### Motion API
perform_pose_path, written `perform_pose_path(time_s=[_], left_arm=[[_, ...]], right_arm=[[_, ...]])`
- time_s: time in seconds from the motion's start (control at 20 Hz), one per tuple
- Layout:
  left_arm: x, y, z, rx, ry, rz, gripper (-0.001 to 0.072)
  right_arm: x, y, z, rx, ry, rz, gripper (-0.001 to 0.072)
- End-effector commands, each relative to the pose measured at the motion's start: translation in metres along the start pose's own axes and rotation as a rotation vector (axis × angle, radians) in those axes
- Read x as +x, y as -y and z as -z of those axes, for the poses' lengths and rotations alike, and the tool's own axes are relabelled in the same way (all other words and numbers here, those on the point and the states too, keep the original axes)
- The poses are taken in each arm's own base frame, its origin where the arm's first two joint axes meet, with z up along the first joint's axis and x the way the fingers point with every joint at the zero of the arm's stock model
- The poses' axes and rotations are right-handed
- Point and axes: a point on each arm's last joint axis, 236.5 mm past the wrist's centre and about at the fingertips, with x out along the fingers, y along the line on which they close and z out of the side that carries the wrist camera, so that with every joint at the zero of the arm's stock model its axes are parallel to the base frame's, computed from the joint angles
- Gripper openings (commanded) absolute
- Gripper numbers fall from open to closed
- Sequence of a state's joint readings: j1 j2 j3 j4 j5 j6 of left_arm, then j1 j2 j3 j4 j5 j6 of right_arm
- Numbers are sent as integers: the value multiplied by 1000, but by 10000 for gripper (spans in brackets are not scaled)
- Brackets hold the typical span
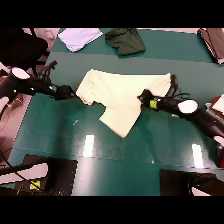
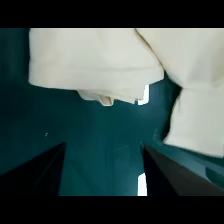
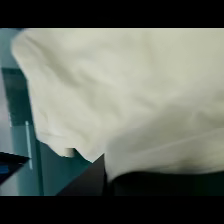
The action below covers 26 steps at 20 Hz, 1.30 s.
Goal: Fold the shirts.
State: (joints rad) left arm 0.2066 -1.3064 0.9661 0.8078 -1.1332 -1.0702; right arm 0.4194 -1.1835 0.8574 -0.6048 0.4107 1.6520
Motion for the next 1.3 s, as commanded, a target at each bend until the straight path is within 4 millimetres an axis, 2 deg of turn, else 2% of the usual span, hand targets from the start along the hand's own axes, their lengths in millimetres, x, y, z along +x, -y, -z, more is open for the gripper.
perform_pose_path(time_s=[0.0,0.2,0.4,0.5,0.65,0.8,0.9,1.05,1.25], left_arm=[[16,5,6,-50,32,51,561],[15,3,-19,-85,134,39,561],[7,-27,-53,-203,295,-65,561],[4,-40,-57,-243,320,-110,561],[5,-51,-52,-246,309,-159,561],[5,-55,-60,-262,342,-160,561],[16,-61,-58,-294,329,-150,561],[44,-43,-57,-318,290,9,561],[65,-36,-58,-348,277,73,560]], right_arm=[[-41,-62,-40,-68,126,-130,18],[-72,-112,-60,-153,194,-213,17],[-84,-137,-66,-193,202,-251,17],[-91,-149,-69,-235,212,-260,17],[-103,-167,-75,-281,227,-279,17],[-113,-172,-83,-312,234,-275,17],[-115,-172,-84,-311,232,-273,17],[-111,-169,-81,-314,213,-264,17],[-111,-167,-82,-326,216,-252,17]])
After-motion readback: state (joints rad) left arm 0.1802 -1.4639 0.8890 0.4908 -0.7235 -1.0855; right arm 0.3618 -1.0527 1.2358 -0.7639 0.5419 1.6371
